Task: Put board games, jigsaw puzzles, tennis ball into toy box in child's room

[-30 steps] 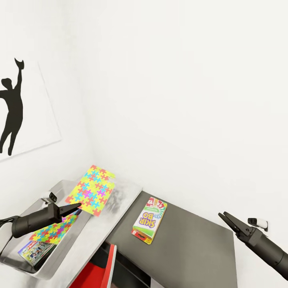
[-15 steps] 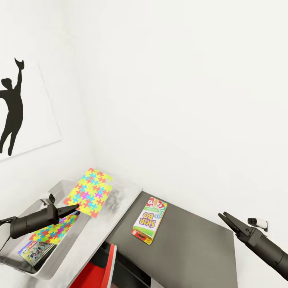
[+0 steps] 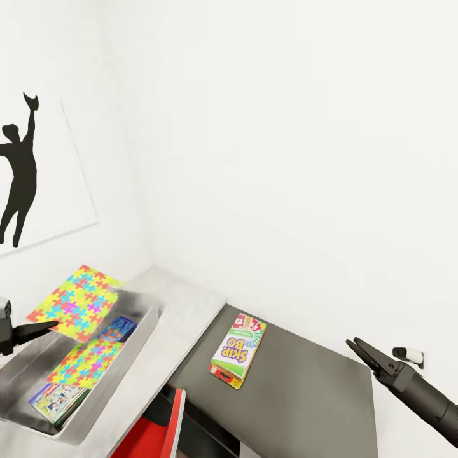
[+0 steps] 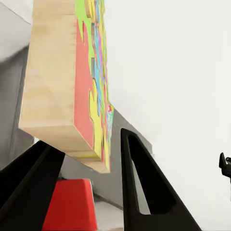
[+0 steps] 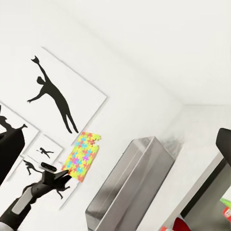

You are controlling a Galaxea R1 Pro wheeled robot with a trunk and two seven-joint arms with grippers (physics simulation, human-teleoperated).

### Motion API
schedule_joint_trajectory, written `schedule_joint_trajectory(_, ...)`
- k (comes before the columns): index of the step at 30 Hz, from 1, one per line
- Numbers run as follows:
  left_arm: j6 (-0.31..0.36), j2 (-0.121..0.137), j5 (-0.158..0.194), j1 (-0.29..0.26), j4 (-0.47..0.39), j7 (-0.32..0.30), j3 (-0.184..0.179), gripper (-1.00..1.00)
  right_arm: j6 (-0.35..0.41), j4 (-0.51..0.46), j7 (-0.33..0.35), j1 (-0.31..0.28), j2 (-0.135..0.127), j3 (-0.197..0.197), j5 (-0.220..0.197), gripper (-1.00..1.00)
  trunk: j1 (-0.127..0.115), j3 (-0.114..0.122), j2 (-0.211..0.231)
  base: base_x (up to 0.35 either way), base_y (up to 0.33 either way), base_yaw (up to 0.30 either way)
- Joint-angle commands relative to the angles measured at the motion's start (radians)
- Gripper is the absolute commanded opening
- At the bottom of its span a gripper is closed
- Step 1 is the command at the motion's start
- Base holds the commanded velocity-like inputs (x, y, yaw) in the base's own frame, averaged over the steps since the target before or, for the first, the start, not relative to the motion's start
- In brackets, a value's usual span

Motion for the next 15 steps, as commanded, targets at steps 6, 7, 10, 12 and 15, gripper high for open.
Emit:
schedule_joint_trajectory(6,-0.001,0.029,-0.018,-0.001,0.107,-0.007,-0.002,-1.00,0.005,0.000,0.000,-0.001,0.001,0.000,-0.003,1.00,0.000,-0.002,-0.002,0.000,0.000,0.000)
schedule_joint_trajectory(7,-0.002,0.031,-0.029,-0.001,0.124,-0.007,-0.003,-1.00,0.005,0.000,0.000,-0.001,0.000,-0.001,-0.003,1.00,0.000,-0.002,-0.002,0.000,0.000,0.000)
schedule_joint_trajectory(10,-0.004,0.030,-0.071,-0.002,0.145,-0.006,-0.005,-1.00,0.006,0.000,0.001,-0.001,-0.003,-0.003,-0.003,1.00,0.000,-0.002,-0.002,0.000,0.000,0.000)
schedule_joint_trajectory(12,-0.005,0.027,-0.115,-0.002,0.154,-0.007,-0.005,-1.00,0.006,0.000,0.001,-0.001,-0.004,-0.003,-0.003,1.00,0.000,-0.003,-0.002,0.000,0.000,0.000)
schedule_joint_trajectory(15,-0.009,0.022,-0.173,-0.002,0.161,-0.011,-0.005,-1.00,0.007,0.000,0.001,-0.001,-0.005,-0.003,-0.004,1.00,0.000,-0.007,-0.002,0.000,0.000,0.000)
